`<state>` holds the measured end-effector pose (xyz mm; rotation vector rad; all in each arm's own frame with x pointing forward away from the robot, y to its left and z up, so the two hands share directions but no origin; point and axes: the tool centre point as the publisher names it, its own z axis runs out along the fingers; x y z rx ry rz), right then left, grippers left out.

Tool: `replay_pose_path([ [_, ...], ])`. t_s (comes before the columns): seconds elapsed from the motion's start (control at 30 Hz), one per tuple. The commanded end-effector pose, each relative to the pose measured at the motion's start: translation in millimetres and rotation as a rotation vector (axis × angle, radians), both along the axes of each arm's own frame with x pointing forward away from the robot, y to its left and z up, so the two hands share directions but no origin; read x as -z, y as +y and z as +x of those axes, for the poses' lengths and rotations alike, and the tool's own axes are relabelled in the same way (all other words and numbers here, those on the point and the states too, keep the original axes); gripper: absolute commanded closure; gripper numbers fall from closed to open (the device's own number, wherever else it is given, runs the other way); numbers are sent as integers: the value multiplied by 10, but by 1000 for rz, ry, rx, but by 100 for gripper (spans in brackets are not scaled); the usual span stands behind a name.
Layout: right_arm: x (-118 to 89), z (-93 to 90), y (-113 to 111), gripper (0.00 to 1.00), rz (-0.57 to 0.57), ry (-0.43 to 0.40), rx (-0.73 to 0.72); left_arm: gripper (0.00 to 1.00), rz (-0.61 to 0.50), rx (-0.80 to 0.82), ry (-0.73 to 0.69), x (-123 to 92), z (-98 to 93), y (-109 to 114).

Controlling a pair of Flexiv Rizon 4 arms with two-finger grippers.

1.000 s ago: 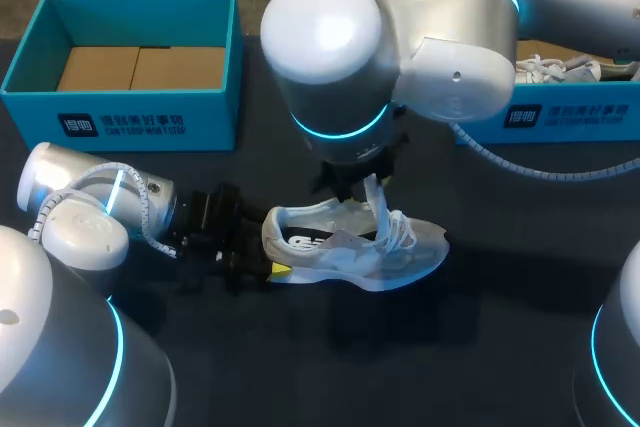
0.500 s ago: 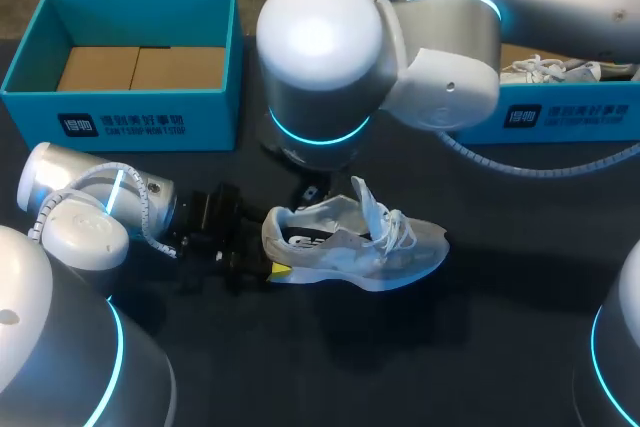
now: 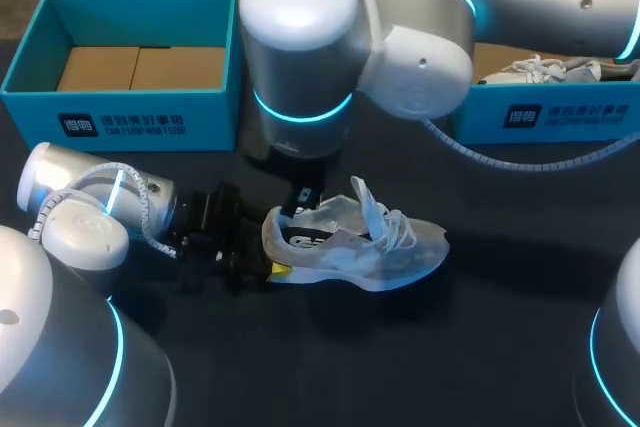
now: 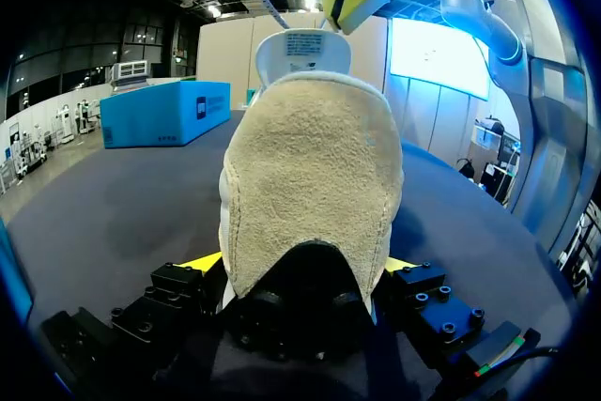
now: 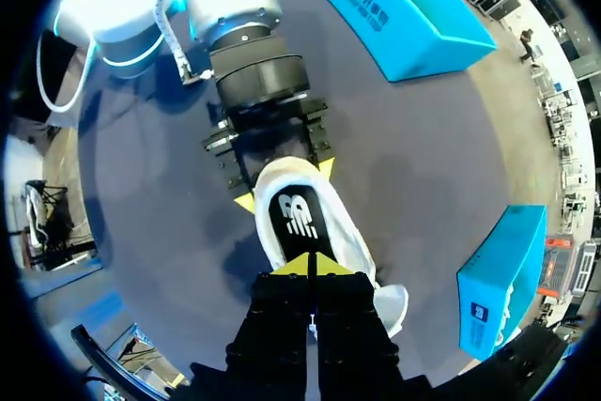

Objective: Take the shoe out of the shoebox, open the shoe tongue, remove and reinsert the insole, then place the shoe into the shoebox

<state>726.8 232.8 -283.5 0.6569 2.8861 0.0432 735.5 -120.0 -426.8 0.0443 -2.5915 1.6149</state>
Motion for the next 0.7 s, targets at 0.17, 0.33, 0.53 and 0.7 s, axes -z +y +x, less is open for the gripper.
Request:
replay_pose_path([
  [0.17,25,14,71,100,-18,7,3,100,3,0,0,49,27,-21],
  [0.33,25,14,71,100,-18,7,3,100,3,0,0,49,27,-21],
  [0.53,118,40,12,100,-90,-4,-138,100,3,0,0,49,27,-21],
  [0.7,290,99,-54,100,-109,28,-180,100,3,0,0,49,27,-21],
])
